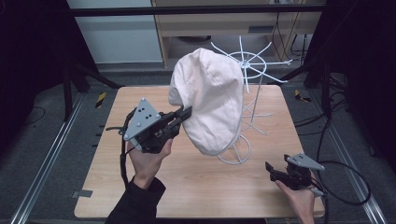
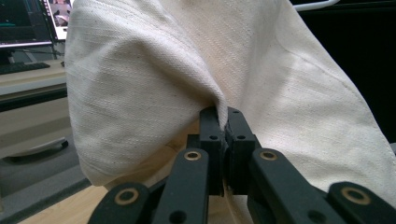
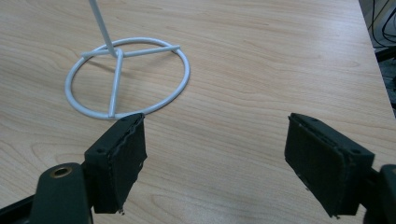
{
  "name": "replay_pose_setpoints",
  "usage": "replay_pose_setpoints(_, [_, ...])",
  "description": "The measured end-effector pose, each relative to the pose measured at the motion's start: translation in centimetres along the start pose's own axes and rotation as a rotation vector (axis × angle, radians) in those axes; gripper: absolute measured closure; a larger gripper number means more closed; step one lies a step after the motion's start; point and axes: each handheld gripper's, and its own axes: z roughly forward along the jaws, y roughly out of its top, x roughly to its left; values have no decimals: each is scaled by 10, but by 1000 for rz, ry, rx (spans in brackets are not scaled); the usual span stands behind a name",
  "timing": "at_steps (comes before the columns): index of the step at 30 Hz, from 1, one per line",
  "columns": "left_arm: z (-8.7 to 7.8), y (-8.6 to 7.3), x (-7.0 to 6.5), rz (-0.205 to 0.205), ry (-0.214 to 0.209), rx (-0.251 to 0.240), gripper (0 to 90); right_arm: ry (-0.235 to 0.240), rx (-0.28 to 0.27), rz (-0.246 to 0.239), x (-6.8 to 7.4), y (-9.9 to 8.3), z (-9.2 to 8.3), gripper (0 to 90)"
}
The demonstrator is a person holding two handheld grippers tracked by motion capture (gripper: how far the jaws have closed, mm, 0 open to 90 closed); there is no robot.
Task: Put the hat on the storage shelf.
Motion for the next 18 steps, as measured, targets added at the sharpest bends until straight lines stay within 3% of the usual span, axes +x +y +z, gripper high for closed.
replay_pose_setpoints(18, [8,-15,-1,1,1,62,876,0,3,-2,0,0,0,202])
